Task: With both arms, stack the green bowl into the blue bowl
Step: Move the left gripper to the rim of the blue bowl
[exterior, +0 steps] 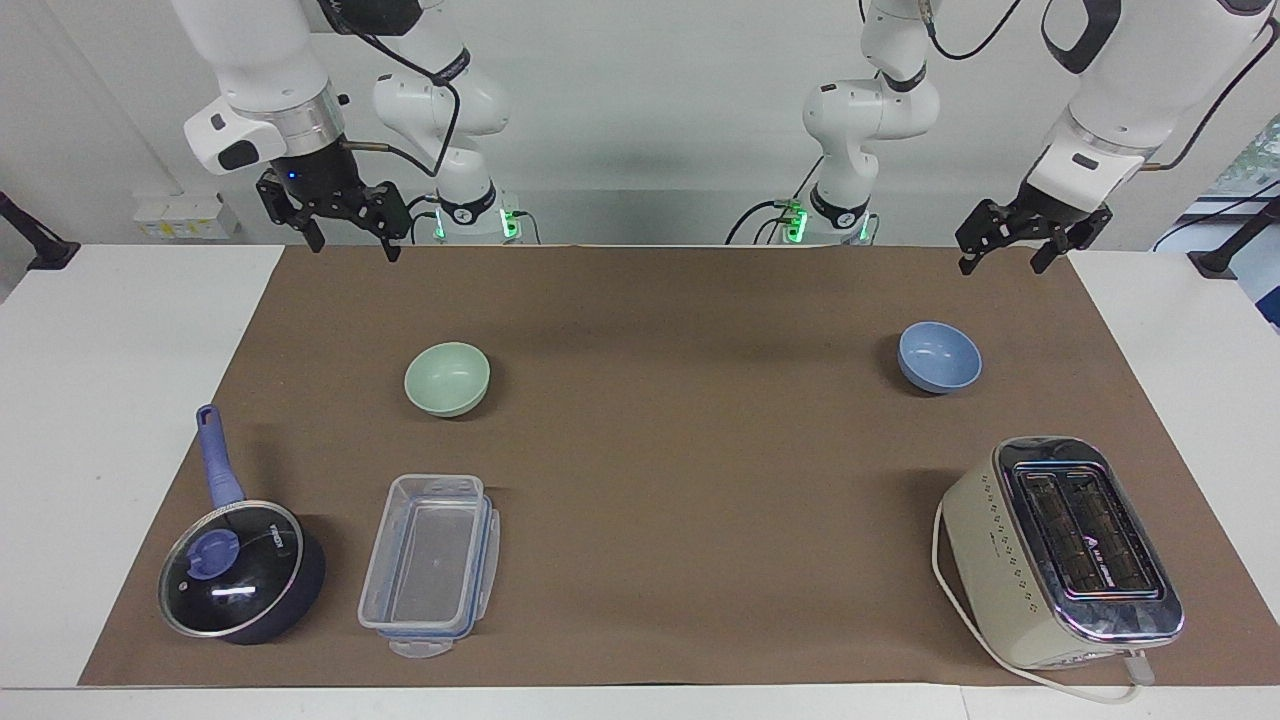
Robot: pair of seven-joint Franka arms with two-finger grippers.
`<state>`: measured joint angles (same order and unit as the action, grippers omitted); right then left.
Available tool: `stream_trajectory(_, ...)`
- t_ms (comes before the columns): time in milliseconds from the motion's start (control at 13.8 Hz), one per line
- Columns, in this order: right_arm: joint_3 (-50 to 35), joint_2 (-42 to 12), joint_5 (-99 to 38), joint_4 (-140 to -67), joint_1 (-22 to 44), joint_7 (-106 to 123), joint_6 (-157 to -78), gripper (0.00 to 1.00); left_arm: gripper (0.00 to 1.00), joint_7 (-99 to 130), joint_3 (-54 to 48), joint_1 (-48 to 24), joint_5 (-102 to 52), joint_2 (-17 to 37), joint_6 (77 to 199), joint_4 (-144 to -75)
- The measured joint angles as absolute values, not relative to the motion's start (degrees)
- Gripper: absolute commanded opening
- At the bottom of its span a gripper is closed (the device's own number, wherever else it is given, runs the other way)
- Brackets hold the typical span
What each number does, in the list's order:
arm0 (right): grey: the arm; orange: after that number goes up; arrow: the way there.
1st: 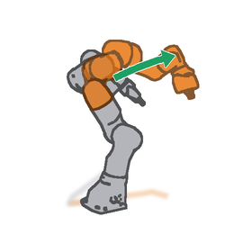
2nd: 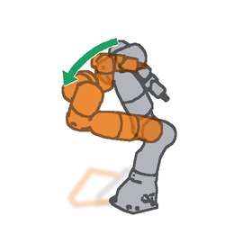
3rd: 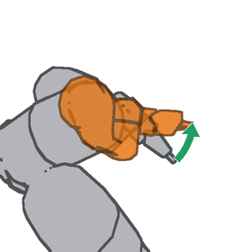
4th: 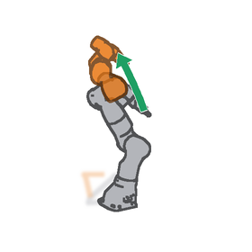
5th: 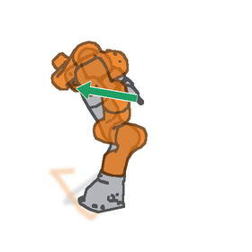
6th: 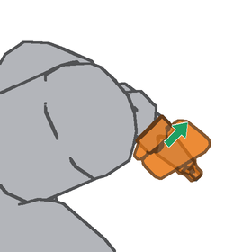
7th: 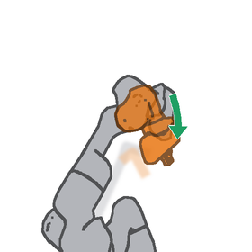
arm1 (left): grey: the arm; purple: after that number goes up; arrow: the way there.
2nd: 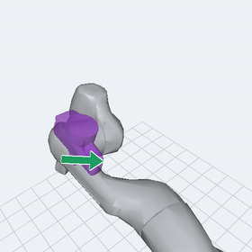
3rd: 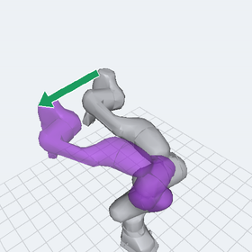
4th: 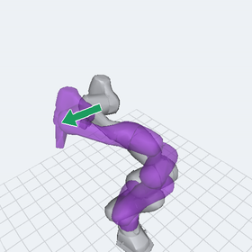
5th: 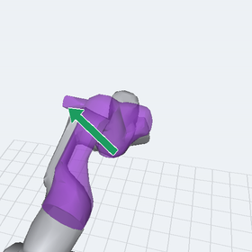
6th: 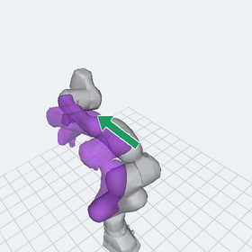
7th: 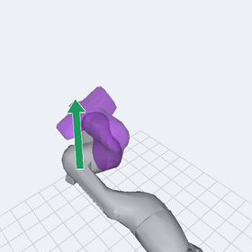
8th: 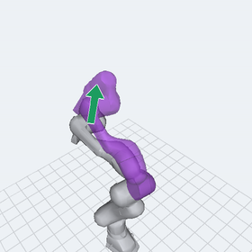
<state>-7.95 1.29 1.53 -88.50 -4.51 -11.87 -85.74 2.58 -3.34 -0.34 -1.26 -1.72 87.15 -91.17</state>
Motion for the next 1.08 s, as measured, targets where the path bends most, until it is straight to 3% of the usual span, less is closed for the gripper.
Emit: stream_trajectory(1083, -7.95, 1.29, 1.53, -88.55, -4.50, -11.87, -85.73, 1.00, 1.00, -12.74, -2.75, 7.39, -1.26, -1.67, 99.50, -105.22)
